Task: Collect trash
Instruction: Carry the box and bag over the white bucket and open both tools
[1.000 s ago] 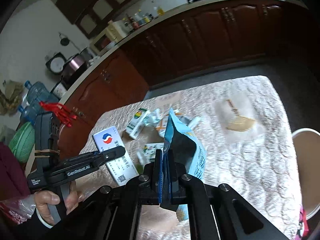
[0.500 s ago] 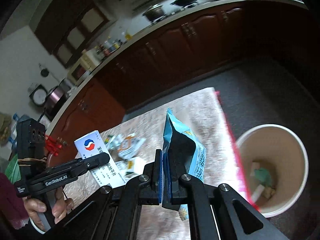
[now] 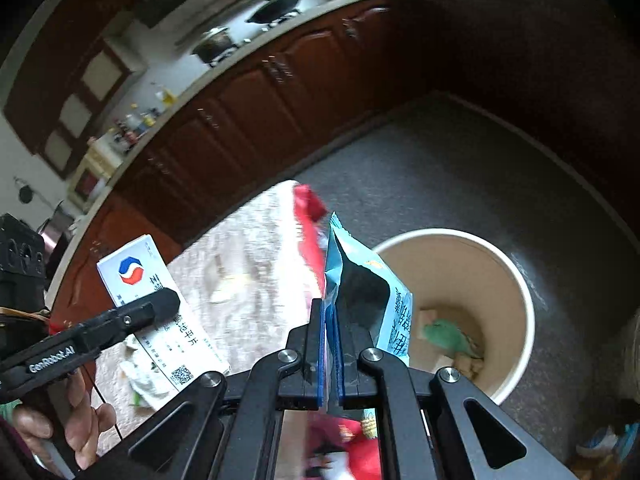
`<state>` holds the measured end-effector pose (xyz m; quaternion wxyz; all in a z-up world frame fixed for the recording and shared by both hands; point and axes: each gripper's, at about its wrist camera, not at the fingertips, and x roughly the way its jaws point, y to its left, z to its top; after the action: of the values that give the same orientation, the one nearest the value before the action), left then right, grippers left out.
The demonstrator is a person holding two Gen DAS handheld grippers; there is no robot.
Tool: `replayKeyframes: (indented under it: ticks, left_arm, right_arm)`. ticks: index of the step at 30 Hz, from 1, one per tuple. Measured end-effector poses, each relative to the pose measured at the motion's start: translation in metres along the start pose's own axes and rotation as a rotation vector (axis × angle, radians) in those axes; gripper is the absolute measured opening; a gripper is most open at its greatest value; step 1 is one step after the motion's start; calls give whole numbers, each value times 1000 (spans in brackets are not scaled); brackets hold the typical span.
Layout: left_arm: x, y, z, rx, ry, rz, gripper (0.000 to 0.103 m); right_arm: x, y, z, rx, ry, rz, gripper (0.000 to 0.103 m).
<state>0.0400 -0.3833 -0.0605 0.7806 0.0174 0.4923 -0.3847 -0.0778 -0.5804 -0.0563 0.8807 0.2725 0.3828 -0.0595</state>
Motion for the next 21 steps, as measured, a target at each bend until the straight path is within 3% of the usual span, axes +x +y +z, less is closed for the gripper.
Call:
replayKeyframes:
  ticks: [6,8,10,12,21]
  left_arm:
    - [37,-9,3,-23,31,-39,17]
    - [45,-8,0,-29,54,-42,18]
    - [47,-7,-2,-23,63,-35,27]
    - [45,-5,-4,-19,64,-35,47]
    - [24,3,-16,-7,22,29,48]
  right_arm:
    - [15,-30,0,49,35,-76,4]
    - [20,-38,-2,59,65,-119,9]
    - [24,-44,-4,70,80,-143,32]
    - [23,-46,-6,79,69,-143,43]
    - [19,-38,-13,87,67,-127,43]
